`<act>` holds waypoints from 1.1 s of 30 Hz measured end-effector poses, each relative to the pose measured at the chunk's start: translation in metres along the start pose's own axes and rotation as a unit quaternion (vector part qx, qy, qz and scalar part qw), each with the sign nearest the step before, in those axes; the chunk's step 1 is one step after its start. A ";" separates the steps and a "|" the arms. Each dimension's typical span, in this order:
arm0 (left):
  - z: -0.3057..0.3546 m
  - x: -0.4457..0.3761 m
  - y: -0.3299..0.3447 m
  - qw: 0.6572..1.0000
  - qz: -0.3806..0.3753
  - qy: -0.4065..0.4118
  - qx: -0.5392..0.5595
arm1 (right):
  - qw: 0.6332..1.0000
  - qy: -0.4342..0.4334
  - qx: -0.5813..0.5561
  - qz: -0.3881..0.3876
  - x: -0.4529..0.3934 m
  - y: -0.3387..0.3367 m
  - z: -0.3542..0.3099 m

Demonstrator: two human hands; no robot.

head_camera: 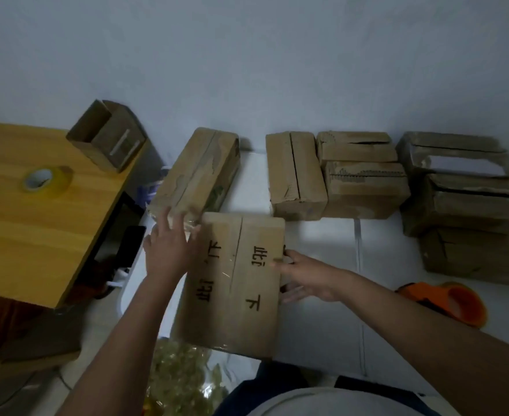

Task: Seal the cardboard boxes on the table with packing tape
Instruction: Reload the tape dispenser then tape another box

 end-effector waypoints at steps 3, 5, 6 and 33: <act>0.025 0.042 0.018 0.999 -0.051 -0.012 -0.013 | 0.999 0.006 -0.041 -0.009 -0.013 0.016 -0.008; 0.054 0.070 0.042 0.994 -0.105 0.013 -0.039 | 0.998 0.008 -0.061 0.011 -0.021 0.014 -0.008; 0.064 0.082 0.054 0.989 -0.134 0.034 -0.061 | 0.997 0.009 -0.067 0.020 -0.025 0.011 -0.007; 0.236 -0.069 0.141 0.942 -0.219 0.252 -0.039 | 0.964 -0.008 -0.093 0.248 0.039 -0.175 0.058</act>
Point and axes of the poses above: each hand's wrist, its own x-axis away from the middle knuckle, its own y-axis out of the palm, z = x × y, the point moved 10 cm from there along -x, towards the middle knuckle, and after that the axes turned 4 degrees about -x, right-handed, at the moved point
